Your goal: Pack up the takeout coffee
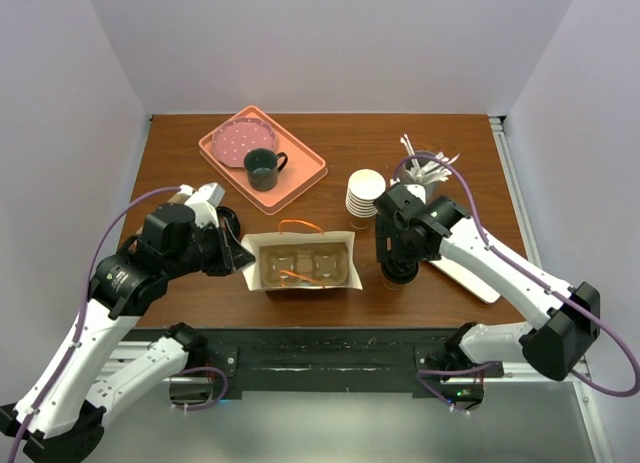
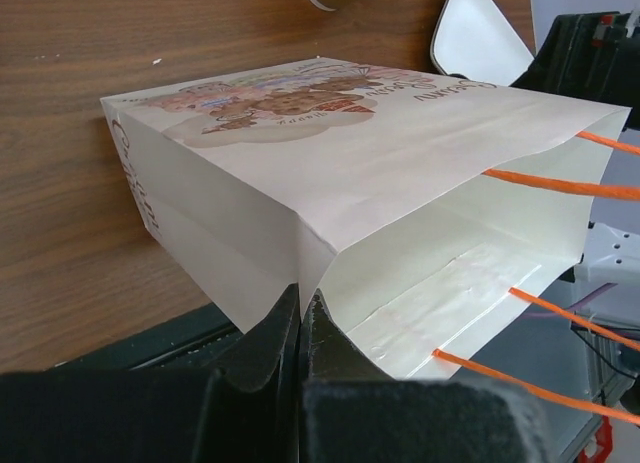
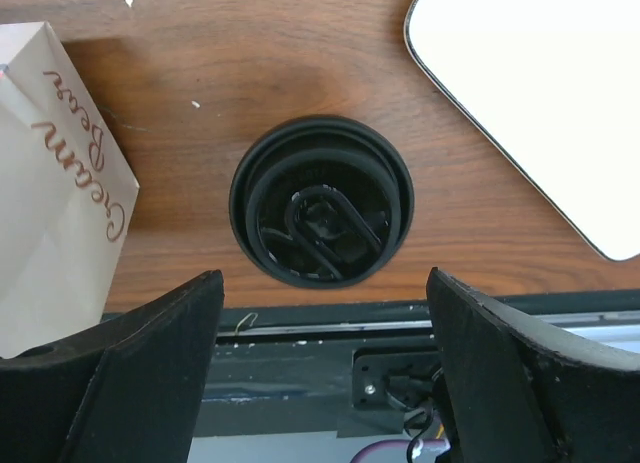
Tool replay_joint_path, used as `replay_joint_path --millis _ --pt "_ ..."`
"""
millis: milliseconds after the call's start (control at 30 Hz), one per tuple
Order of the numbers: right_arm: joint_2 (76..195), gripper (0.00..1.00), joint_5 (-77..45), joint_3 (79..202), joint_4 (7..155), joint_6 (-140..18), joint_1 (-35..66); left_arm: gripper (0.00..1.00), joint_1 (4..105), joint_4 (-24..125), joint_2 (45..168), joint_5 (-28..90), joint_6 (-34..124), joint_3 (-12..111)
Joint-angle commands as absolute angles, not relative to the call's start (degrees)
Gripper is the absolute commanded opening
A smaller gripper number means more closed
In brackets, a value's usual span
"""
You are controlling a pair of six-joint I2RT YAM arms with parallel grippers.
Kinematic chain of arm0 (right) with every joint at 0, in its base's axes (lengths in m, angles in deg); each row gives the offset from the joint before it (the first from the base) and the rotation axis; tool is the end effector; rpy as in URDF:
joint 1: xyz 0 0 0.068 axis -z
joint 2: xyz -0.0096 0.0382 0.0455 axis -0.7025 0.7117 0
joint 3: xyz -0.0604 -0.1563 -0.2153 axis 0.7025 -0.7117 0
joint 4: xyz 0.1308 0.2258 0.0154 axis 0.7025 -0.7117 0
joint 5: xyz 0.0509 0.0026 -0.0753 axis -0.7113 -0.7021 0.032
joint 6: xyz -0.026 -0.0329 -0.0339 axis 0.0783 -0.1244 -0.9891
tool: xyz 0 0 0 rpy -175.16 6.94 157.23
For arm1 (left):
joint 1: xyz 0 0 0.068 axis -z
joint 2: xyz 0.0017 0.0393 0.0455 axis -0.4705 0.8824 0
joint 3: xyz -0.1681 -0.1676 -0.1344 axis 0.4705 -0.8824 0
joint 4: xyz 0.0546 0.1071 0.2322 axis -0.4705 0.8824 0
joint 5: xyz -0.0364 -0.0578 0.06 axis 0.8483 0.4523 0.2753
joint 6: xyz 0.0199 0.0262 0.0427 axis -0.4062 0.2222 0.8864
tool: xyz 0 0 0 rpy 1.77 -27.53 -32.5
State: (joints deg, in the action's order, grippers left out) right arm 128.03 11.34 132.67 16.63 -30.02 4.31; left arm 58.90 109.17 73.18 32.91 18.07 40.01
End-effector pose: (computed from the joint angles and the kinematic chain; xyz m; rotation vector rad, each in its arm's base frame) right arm 0.1830 0.1396 0.3007 0.0203 2.6664 -0.0697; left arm 0.1024 -0.0684 0.3679 -0.0582 2.3335 -0.8431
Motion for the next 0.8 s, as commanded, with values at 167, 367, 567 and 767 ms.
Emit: replay_joint_path --millis 167,367,567,767 --pt "131.2 0.86 8.9 129.1 23.2 -34.4 6.8 0.00 59.1 106.2 71.3 35.6 21.6 39.3" --pt "132.1 0.87 6.6 127.4 26.4 -37.5 8.0 0.00 59.0 107.0 71.6 35.4 22.0 39.7" --pt "134.0 0.87 5.5 126.8 28.3 -39.6 8.2 0.00 59.1 107.2 71.2 35.1 21.7 40.0" --pt "134.0 0.80 5.8 125.4 28.2 -38.6 8.2 0.00 59.1 107.3 71.2 34.9 21.5 40.0"
